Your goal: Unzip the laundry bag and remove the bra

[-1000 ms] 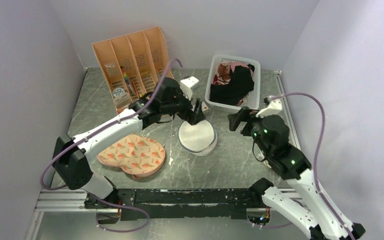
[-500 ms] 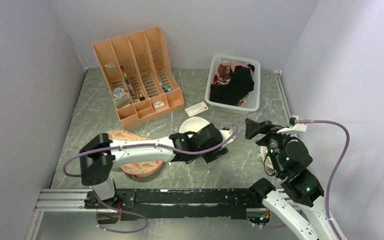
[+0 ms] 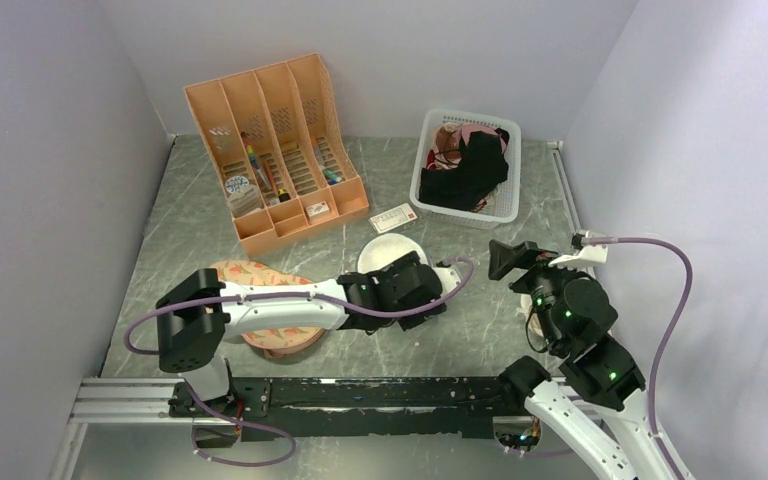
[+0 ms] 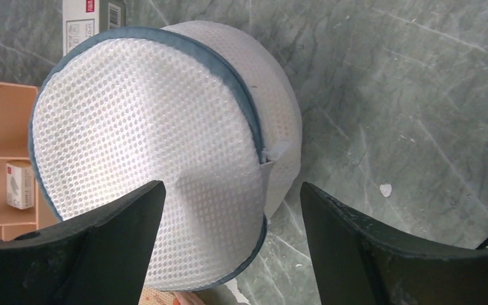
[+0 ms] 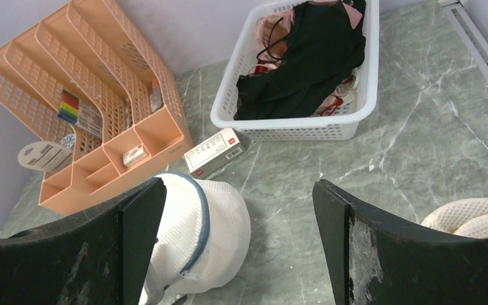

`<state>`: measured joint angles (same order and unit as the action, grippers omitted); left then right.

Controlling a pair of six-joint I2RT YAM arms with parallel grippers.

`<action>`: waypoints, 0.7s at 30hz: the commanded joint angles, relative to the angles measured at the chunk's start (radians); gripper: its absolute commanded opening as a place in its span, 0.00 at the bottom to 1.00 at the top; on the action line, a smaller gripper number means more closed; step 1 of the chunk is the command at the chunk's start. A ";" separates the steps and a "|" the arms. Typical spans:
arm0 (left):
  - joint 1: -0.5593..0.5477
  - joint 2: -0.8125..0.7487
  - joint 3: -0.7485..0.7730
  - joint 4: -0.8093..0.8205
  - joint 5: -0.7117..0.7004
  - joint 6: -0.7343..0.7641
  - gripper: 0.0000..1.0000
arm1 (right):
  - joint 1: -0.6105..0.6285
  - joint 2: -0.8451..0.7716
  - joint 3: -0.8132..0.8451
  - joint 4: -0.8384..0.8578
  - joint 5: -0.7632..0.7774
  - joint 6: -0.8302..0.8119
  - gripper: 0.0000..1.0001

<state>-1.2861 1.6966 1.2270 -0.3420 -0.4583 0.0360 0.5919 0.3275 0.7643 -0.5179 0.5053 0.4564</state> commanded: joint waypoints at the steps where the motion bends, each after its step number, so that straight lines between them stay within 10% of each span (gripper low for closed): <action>1: -0.004 0.004 -0.008 -0.003 -0.082 0.017 0.84 | 0.002 -0.008 -0.022 0.004 0.006 0.013 0.87; 7: -0.001 -0.009 -0.007 -0.002 -0.108 0.023 0.59 | 0.002 0.016 -0.062 0.029 -0.021 0.042 0.87; 11: 0.012 -0.043 -0.010 0.009 -0.059 0.016 0.19 | 0.002 0.046 -0.130 0.074 -0.090 0.077 0.86; 21: 0.157 -0.095 0.055 -0.027 0.191 -0.055 0.07 | 0.003 0.149 -0.298 0.273 -0.267 0.084 0.69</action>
<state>-1.1900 1.6600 1.2343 -0.3576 -0.4118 0.0269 0.5919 0.4622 0.5152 -0.3805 0.3233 0.5388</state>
